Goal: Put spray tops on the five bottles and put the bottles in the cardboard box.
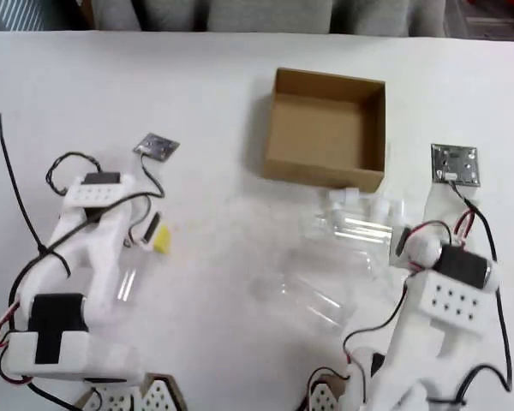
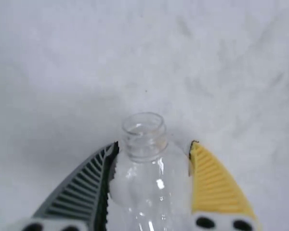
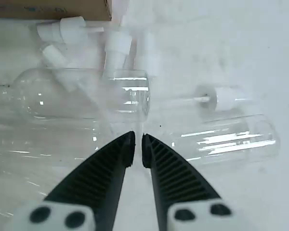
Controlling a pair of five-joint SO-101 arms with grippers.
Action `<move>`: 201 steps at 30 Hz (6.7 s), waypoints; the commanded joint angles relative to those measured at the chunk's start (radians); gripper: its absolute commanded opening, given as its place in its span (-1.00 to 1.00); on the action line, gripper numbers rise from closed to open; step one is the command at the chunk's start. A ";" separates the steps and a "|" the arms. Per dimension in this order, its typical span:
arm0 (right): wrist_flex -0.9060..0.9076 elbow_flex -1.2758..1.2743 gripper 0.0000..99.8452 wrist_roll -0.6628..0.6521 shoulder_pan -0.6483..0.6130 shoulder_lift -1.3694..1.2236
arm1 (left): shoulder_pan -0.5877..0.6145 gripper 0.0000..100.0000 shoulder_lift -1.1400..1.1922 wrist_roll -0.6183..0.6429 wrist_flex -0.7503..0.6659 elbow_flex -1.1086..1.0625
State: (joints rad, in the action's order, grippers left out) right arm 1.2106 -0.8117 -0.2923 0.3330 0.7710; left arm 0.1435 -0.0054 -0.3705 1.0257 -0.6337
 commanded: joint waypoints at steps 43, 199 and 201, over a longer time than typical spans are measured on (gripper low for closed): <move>0.035 0.258 -0.91 -0.009 -0.358 -0.225 | 0.007 -0.80 -0.053 -0.014 -0.061 0.003; -0.460 0.153 -0.97 0.649 -0.674 0.455 | -0.742 -0.80 -1.208 0.359 -0.927 -0.853; -0.466 0.153 -0.97 0.649 -0.674 0.460 | -0.742 -0.80 -1.208 0.359 -0.927 -0.853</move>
State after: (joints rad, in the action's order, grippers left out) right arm 0.7779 -0.6674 0.3659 -0.3330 1.2175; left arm -0.5884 -1.1853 -0.0207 0.1343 -1.4960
